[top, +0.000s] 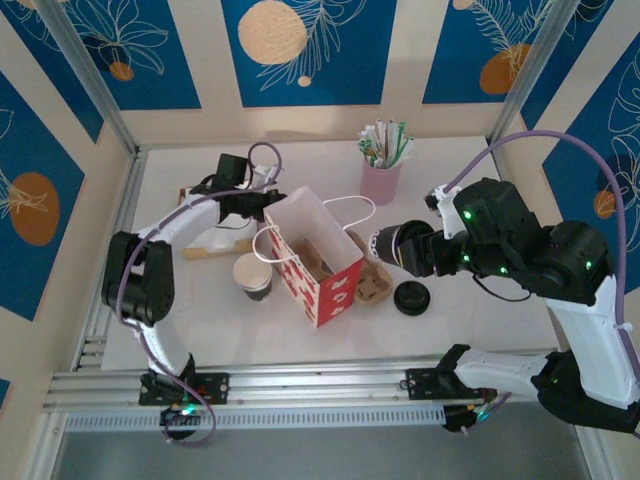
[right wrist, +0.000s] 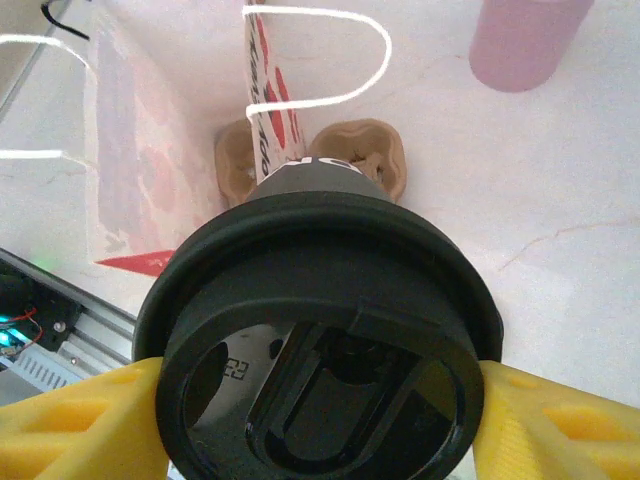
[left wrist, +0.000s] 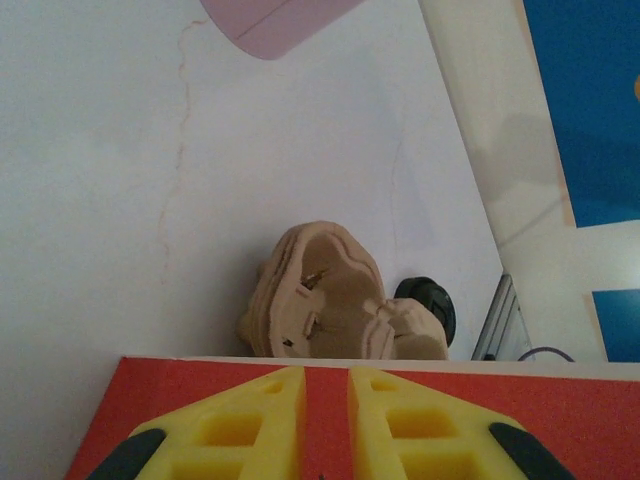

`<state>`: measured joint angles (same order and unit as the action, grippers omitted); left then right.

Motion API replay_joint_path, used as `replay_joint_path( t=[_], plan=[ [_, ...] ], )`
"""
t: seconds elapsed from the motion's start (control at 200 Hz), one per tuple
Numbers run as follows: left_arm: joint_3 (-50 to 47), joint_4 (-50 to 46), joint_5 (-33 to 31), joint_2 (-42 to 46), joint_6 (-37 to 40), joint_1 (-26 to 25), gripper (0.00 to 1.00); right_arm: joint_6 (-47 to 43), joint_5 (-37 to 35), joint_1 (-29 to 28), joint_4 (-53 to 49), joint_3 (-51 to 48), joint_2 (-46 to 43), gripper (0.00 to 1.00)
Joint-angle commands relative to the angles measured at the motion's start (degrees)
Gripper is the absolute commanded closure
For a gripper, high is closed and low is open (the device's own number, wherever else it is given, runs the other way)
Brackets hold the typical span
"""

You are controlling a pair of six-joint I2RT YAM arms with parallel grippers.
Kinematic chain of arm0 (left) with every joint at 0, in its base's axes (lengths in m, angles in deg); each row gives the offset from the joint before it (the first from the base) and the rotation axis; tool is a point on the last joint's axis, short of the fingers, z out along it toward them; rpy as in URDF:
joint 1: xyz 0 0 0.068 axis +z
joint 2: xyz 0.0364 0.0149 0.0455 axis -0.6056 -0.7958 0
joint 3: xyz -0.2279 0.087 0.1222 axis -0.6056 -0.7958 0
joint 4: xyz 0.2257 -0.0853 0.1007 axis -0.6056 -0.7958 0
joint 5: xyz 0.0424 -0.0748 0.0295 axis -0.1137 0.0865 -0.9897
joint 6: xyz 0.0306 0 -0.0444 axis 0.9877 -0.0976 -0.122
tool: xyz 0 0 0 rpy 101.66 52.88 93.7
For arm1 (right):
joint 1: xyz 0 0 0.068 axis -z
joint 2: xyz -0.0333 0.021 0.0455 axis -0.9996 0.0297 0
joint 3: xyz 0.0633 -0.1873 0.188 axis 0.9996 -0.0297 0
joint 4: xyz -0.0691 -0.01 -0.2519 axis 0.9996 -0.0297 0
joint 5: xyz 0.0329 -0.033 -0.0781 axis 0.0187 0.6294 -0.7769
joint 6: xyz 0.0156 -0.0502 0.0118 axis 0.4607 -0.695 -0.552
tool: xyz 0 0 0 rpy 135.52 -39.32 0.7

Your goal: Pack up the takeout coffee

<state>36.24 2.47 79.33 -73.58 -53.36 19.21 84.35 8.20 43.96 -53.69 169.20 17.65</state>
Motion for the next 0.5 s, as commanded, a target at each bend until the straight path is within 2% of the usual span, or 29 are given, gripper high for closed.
replay_joint_path(
  t=[0.0,0.295,0.495],
  plan=[
    [-2.2,3.1,0.6,3.2,-1.0,-1.1,0.82,-1.7,1.8,0.2,-1.0,2.9,1.0,0.31],
    [-4.7,4.7,-0.4,4.6,-1.7,-3.4,0.82,-3.0,6.6,-1.5,-0.8,8.3,5.2,0.32],
    [-6.1,5.9,-1.7,5.6,-2.5,-3.6,0.82,-3.1,5.8,-6.9,-2.8,13.2,10.9,0.33]
  ],
)
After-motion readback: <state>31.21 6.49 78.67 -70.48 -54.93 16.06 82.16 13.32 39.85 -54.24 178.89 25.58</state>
